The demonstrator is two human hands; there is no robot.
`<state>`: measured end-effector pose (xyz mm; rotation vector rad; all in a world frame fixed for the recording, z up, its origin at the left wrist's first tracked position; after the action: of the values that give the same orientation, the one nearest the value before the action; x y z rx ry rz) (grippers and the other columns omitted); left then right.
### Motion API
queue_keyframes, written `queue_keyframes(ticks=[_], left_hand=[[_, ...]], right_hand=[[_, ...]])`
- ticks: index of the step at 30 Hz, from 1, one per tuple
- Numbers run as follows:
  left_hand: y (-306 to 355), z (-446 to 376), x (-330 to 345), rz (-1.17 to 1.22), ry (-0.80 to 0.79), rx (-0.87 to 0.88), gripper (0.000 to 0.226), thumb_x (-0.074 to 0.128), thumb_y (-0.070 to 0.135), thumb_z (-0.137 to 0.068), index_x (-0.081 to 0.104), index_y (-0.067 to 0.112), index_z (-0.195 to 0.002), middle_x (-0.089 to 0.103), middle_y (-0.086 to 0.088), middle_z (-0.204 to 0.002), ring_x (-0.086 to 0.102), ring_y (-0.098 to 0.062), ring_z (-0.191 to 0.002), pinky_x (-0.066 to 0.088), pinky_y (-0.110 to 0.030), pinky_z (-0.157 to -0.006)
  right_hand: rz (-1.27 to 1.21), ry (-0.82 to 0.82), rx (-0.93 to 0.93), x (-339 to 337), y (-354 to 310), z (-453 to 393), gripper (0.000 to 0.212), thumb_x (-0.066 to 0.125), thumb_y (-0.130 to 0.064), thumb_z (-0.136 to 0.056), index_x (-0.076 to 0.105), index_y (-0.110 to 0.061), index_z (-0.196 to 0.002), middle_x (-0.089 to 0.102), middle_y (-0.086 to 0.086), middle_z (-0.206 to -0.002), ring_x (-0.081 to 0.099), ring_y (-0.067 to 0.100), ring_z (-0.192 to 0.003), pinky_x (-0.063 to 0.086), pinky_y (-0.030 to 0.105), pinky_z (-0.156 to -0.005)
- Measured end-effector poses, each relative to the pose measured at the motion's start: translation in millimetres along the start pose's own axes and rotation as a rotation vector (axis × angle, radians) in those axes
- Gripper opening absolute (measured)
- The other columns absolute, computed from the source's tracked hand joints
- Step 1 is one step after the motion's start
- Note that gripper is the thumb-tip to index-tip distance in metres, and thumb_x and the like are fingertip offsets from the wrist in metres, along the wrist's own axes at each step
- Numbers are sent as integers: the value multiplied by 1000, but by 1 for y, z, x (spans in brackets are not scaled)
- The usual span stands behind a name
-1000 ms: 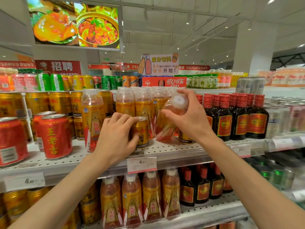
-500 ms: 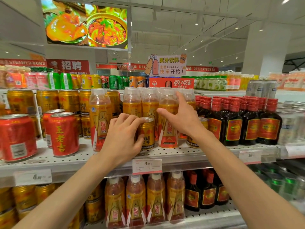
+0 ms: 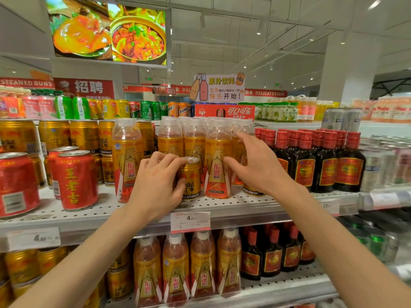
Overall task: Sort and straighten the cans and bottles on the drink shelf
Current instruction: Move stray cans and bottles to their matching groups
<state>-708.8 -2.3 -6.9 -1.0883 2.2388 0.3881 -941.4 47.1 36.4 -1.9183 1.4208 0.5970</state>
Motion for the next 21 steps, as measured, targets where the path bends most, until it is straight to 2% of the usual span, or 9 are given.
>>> queue_keyframes(ticks=[3, 6, 10, 14, 17, 21], left_hand=[[0, 1, 1, -8, 15, 1, 45, 53, 39, -87, 59, 26, -129, 63, 9, -119, 45, -19, -110, 37, -40, -94], [1, 1, 2, -9, 28, 0, 44, 54, 38, -87, 59, 25, -128, 64, 8, -117, 46, -20, -109, 38, -41, -93], [1, 0, 1, -16, 22, 1, 45, 53, 39, -87, 58, 26, -129, 63, 8, -118, 45, -19, -110, 36, -41, -93], [1, 1, 0, -16, 14, -4, 45, 52, 40, -87, 57, 26, -130, 62, 8, -118, 45, -19, -110, 36, -40, -94], [1, 1, 1, -12, 3, -6, 43, 56, 38, -89, 56, 27, -131, 61, 9, -120, 44, -18, -112, 35, -40, -97], [2, 1, 1, -13, -7, -13, 43, 59, 36, -89, 55, 27, -131, 61, 9, -121, 44, -19, -113, 35, -41, -99]], right_hand=[[98, 17, 16, 1, 18, 21, 60, 62, -41, -96, 46, -11, -146, 51, 4, -142, 43, 20, -134, 36, 33, -113], [181, 11, -4, 9, 26, 33, 53, 64, -35, -95, 52, -8, -139, 53, 6, -139, 40, 21, -138, 31, 32, -117], [93, 47, 36, 13, 28, 36, 31, 69, -25, -92, 61, -11, -119, 58, 5, -131, 43, 22, -136, 31, 32, -115], [178, 86, 80, 15, 29, 36, 51, 66, -30, -94, 51, -5, -136, 50, 11, -144, 41, 25, -139, 32, 35, -118], [139, 70, 108, 16, 31, 36, 49, 67, -28, -93, 50, -7, -134, 55, 8, -134, 45, 23, -129, 37, 33, -112], [40, 83, 88, 13, 30, 40, 49, 73, -27, -89, 49, -12, -129, 52, 4, -132, 49, 21, -124, 39, 29, -104]])
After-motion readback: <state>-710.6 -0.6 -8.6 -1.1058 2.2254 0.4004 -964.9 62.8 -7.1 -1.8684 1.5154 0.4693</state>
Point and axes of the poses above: each hand's wrist, its own z-axis away from the middle knuckle, its own x-axis out of the palm, y = z × x, the point moved 2 cm from there along -z, towards the middle knuckle
